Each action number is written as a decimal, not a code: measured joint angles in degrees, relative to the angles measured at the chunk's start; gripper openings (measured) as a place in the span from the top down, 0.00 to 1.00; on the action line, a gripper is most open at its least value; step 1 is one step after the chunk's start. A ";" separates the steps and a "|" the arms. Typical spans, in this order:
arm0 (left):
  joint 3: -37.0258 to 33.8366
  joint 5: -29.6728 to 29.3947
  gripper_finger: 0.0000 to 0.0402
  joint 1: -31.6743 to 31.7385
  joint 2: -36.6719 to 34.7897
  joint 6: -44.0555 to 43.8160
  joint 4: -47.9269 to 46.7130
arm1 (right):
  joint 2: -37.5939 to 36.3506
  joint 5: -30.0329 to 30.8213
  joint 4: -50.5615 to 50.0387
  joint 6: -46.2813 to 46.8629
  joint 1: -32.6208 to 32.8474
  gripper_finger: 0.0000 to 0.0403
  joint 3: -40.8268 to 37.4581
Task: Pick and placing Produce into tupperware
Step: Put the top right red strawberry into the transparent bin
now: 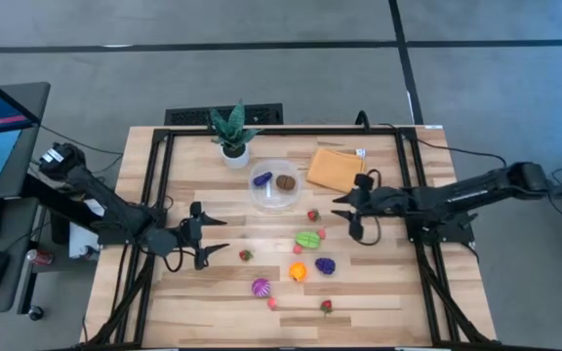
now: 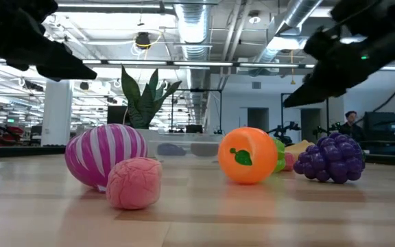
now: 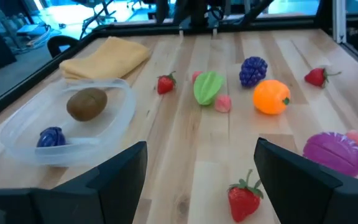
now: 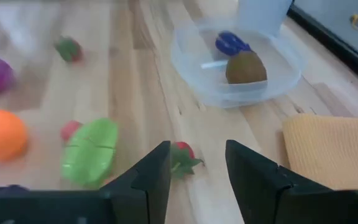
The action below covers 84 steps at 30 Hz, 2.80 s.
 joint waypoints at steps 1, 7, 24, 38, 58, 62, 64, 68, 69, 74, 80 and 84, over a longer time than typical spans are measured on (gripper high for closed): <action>-0.32 -0.42 0.29 -0.29 0.01 -0.04 0.14 | 2.16 -0.33 -0.77 -0.45 -0.49 0.55 1.44; -0.89 -1.06 0.29 -1.35 0.02 -0.05 1.34 | 10.77 -5.15 -5.80 -2.01 -3.68 0.48 8.97; -0.89 -1.30 0.29 -2.56 0.02 -0.06 1.25 | 21.99 -9.45 -6.90 -1.85 -7.21 0.40 14.09; -0.87 -1.45 0.29 -2.56 0.02 -0.28 1.22 | 28.03 -12.39 -1.98 -1.23 -7.18 0.39 14.10; -0.84 -1.45 0.29 -2.56 0.02 -0.48 0.95 | 32.27 -14.92 0.83 0.37 -6.64 0.39 14.08; -0.84 -1.45 0.29 -2.56 0.03 -0.78 0.79 | 34.59 -15.14 1.69 0.77 -6.66 0.39 14.47; -0.84 -1.45 0.29 -2.56 0.02 -0.82 0.79 | 34.61 -15.16 2.37 0.74 -6.75 0.39 14.66; -0.84 -1.45 0.29 -2.56 0.04 -0.82 0.76 | 34.46 -15.17 2.68 0.71 -6.88 0.39 14.71; -0.84 -1.45 0.29 -2.56 0.04 -0.80 0.76 | 34.33 -15.19 2.73 0.71 -6.92 0.39 14.71; -0.84 -1.45 0.29 -2.56 0.04 -0.78 0.66 | 34.44 -15.19 2.53 0.72 -7.14 0.39 14.71; -0.84 -1.45 0.29 -2.56 0.04 -0.76 0.61 | 34.52 -15.21 2.16 0.73 -7.14 0.42 14.71; -0.84 -1.45 0.29 -2.56 0.03 -0.76 0.61 | 34.52 -15.21 2.09 0.73 -7.14 0.46 14.71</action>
